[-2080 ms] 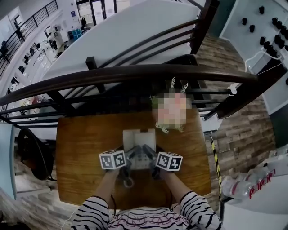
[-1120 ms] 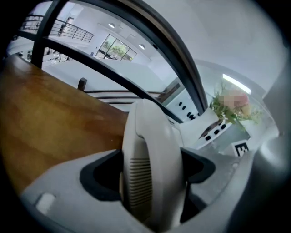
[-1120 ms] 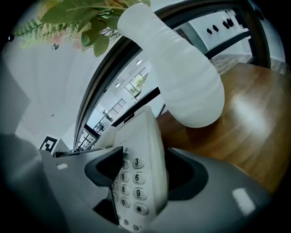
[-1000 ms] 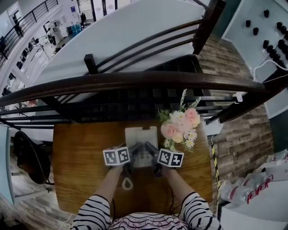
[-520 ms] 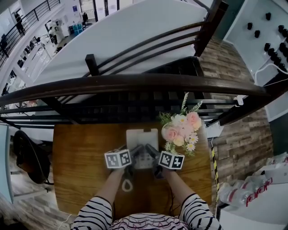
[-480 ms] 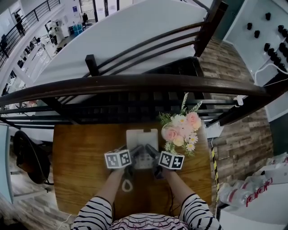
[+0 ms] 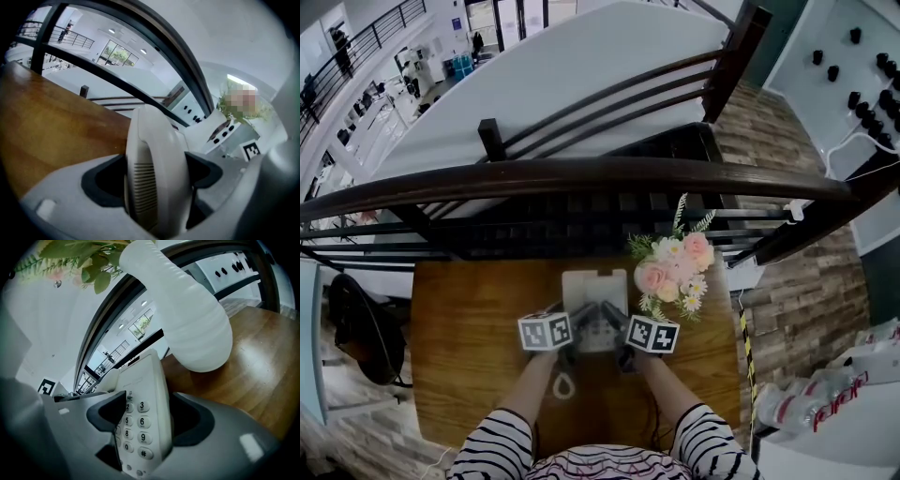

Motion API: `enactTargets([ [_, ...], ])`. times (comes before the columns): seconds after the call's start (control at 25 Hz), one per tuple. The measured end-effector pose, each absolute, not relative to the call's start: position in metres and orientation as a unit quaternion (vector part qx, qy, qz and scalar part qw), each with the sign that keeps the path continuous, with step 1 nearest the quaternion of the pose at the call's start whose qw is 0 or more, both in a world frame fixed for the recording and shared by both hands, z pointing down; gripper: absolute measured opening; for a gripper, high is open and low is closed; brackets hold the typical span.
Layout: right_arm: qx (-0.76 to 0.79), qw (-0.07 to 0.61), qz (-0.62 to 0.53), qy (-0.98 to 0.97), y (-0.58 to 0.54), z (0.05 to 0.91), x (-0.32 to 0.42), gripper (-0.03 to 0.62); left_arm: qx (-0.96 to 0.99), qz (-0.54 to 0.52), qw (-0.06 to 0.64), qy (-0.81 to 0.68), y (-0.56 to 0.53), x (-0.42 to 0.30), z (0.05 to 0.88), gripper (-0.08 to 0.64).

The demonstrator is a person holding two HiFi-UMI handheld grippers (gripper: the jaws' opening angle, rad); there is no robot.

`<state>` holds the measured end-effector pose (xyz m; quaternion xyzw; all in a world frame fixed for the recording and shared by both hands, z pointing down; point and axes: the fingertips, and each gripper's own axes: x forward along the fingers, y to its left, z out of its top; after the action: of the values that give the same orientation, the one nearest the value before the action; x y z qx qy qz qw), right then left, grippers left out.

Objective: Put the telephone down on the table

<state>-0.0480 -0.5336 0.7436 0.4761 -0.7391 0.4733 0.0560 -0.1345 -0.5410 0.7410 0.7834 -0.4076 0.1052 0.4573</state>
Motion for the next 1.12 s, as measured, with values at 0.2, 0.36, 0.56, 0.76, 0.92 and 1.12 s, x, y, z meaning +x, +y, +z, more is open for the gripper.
enactTargets([
  [0.2,0.481,0.059,0.467,-0.739,-0.526,0.739,-0.052,0.301,0.787,0.11,0.451,-0.407,-0.533,-0.142,0.736,0.396],
  [0.36,0.476,0.05,0.469,-0.742,-0.515,0.734,-0.05,0.29,0.791,0.108,0.443,-0.409,-0.522,-0.145,0.728,0.396],
  [0.56,0.488,0.045,0.453,-0.745,-0.498,0.715,-0.04,0.271,0.799,0.105,0.412,-0.425,-0.507,-0.149,0.706,0.387],
  [0.76,0.502,0.044,0.429,-0.75,-0.472,0.697,-0.027,0.232,0.802,0.102,0.388,-0.442,-0.48,-0.15,0.691,0.299],
  [0.92,0.5,0.044,0.414,-0.759,-0.445,0.684,-0.02,0.186,0.802,0.093,0.366,-0.463,-0.454,-0.148,0.677,0.217],
  [1.12,0.497,0.046,0.41,-0.764,-0.412,0.666,-0.014,0.123,0.8,0.092,0.337,-0.488,-0.423,-0.149,0.653,0.145],
])
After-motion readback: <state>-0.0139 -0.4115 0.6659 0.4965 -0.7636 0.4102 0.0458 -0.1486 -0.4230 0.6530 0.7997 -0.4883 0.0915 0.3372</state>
